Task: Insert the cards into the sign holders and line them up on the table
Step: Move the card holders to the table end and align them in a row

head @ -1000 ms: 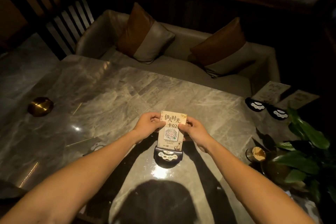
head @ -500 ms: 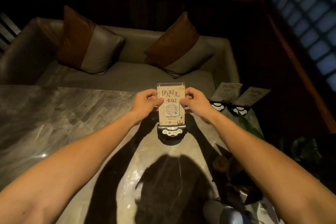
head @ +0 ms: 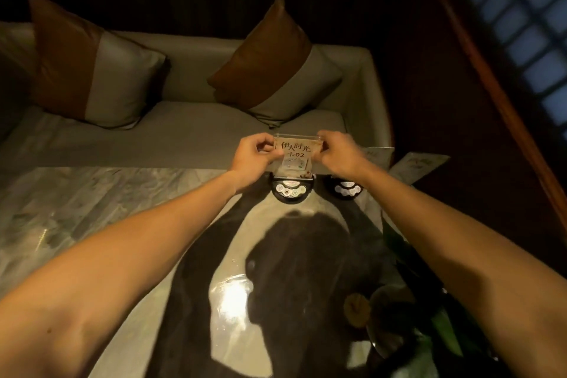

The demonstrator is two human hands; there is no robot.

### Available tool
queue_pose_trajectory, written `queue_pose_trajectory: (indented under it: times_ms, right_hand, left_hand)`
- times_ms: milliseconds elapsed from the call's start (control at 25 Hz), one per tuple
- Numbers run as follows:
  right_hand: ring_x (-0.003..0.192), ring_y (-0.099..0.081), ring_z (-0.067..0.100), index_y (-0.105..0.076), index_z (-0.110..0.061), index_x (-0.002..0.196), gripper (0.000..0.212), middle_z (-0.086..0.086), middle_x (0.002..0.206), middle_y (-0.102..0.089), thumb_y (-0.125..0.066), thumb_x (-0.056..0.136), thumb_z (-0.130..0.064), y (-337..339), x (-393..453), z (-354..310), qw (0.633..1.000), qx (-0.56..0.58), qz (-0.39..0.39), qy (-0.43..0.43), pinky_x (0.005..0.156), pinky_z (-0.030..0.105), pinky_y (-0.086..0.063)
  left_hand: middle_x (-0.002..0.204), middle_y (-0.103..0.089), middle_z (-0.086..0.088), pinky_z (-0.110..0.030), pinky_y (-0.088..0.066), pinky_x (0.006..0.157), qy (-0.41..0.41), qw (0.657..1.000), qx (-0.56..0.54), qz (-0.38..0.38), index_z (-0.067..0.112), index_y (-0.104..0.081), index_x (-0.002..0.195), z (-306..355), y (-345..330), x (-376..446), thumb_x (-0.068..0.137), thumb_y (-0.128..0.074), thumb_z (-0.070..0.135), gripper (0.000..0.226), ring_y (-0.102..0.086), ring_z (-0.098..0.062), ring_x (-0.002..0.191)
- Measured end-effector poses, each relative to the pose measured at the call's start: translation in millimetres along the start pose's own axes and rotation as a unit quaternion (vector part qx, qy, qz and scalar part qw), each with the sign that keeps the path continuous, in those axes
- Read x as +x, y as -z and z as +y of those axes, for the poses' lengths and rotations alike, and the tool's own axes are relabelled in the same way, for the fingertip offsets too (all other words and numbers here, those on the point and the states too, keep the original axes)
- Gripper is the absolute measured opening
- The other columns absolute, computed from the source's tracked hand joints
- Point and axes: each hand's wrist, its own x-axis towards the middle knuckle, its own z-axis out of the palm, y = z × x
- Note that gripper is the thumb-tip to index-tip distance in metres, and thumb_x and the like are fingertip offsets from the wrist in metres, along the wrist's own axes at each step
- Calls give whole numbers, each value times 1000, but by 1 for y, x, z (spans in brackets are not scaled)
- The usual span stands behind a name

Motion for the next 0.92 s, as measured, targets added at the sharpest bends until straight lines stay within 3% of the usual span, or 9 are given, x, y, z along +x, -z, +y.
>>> queue_pose_trajectory:
  times_ms: [120,160,200,240,280,360,480,680,920]
  right_hand:
    - [107,-68,23,-66,-14,98,6,6,116,-74,-61,96,-14,0,10,15,999,-36,-19,8,78,20,-56]
    - [106,-68,22,-68,-15,100,9,5,112,-75,-60,97,-17,-1,12,20,999,-50,-20,9,91,31,-56]
    - [105,-67,21,-70,-16,102,11,3,108,-76,-60,97,-19,-1,15,24,997,-72,-12,14,110,45,-46]
    - [106,-66,20,-71,-16,104,15,1,103,-77,-59,97,-22,-1,17,28,995,-97,-3,15,121,54,-26]
    - [108,-65,20,-72,-16,107,18,0,101,-77,-59,98,-25,0,18,31,993,-119,1,8,125,56,-9]
    - [111,-65,20,-74,-16,109,22,-2,96,-77,-58,98,-28,0,22,37,990,-142,0,-2,124,56,4]
    - [114,-64,22,-74,-15,112,24,-1,94,-77,-58,98,-26,-1,24,37,987,-160,-2,2,122,58,7]
    - [113,-64,21,-75,-17,108,22,-2,92,-77,-58,98,-28,-1,25,39,986,-164,-7,-3,122,59,7]
    - [111,-65,20,-74,-20,108,23,-3,93,-76,-54,100,-27,3,23,37,987,-158,-7,-6,123,58,5]
  left_hand:
    - [72,-62,-3,-13,-51,68,7,1000,1,0,12,-62,81,-13,-11,15,85,-74,-2,19,-59,-7,69]
    - [76,-59,-9,-15,-52,70,8,1000,0,-4,11,-62,82,-17,-14,18,84,-74,-3,19,-58,-11,71]
    - [79,-58,-13,-15,-54,72,8,1000,-1,-6,11,-62,83,-20,-17,21,84,-74,-3,19,-57,-14,73]
    - [80,-58,-14,-15,-54,72,9,1000,1,-6,11,-62,83,-22,-19,22,83,-74,-4,20,-57,-16,75]
    - [80,-59,-14,-15,-54,71,10,1000,2,-4,12,-63,82,-23,-21,22,83,-74,-5,21,-57,-15,73]
    - [73,-59,-8,-14,-51,67,13,1000,4,-2,16,-62,77,-25,-25,24,82,-73,-8,28,-57,-5,63]
    - [65,-57,3,-10,-48,63,30,1000,10,-5,18,-61,76,-25,-28,25,83,-72,-10,31,-55,8,51]
    - [66,-58,4,-9,-49,63,28,1000,11,-8,17,-62,76,-23,-30,25,84,-71,-9,28,-57,8,53]
    - [78,-65,-1,-15,-56,69,30,999,6,-17,6,-65,92,-21,-32,24,87,-70,-5,14,-62,-1,67]
